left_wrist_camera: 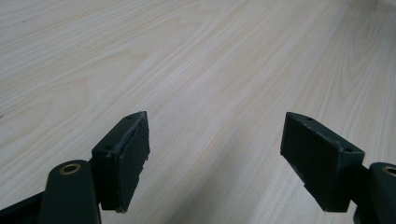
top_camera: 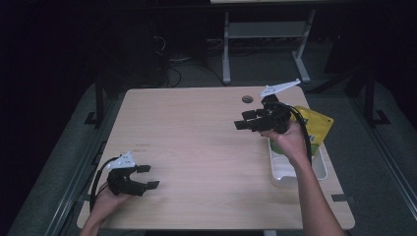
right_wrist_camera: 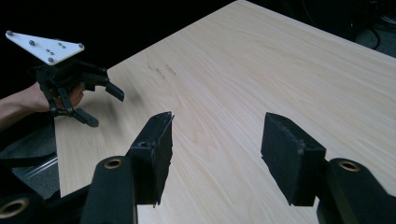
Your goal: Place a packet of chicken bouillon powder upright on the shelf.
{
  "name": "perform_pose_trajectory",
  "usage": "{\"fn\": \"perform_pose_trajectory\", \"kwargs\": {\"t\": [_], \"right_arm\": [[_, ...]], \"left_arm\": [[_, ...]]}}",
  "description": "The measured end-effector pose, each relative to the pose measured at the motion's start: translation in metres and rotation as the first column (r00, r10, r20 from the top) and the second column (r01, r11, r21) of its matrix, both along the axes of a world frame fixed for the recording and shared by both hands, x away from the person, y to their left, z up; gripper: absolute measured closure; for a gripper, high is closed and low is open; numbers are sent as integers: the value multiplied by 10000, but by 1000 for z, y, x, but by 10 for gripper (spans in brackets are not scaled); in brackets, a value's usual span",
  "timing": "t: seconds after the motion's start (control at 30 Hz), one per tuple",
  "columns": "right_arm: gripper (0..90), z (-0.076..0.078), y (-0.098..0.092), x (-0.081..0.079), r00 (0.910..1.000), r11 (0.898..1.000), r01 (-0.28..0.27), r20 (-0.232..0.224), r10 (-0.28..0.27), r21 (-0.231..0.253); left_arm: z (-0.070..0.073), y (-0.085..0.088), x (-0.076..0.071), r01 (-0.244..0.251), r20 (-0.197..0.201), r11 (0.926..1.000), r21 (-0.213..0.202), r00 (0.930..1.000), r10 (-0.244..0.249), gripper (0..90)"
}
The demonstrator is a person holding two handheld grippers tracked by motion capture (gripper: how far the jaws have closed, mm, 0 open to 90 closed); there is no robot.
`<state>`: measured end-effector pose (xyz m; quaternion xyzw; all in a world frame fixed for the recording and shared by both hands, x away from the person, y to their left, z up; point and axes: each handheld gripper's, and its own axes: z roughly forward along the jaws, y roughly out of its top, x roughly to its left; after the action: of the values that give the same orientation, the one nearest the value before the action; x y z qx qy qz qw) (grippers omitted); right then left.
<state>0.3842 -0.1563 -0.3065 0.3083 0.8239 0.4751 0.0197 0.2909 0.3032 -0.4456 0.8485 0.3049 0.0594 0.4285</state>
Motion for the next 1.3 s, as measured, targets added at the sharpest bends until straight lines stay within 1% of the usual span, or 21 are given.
{"fn": "perform_pose_trajectory", "kwargs": {"t": [0.17,0.2,0.37,0.7,0.77,1.0,1.13,1.3], "right_arm": [[409,-5,8,0,9999,9999,-99,-129,98,-25],[409,-5,10,0,9998,9999,-133,-112,132,-101],[403,-8,19,-1,9996,9996,-284,-70,284,-73],[395,-17,34,-5,9984,9985,-544,-140,543,-64],[390,-18,37,-5,9978,9980,-625,-235,623,-89],[382,-21,47,-7,9964,9965,-827,-219,824,-127],[371,-26,51,-9,9960,9965,-836,-326,834,-28],[366,-34,57,-12,9953,9959,-906,-350,903,-77]], "left_arm": [[0,0,0,-16,-10,10000,36,10000,16,231],[0,0,0,-19,-9,10000,44,10000,19,231],[0,0,0,-23,16,10000,51,10000,23,227],[-1,-1,0,-14,-2,10000,64,10000,14,225],[-1,-1,0,-18,-8,10000,66,10000,18,225],[0,0,0,-48,27,9999,99,10000,48,224],[0,-1,0,-31,24,9999,99,10000,31,224],[0,-1,1,-27,21,9999,106,10000,26,222]]}}
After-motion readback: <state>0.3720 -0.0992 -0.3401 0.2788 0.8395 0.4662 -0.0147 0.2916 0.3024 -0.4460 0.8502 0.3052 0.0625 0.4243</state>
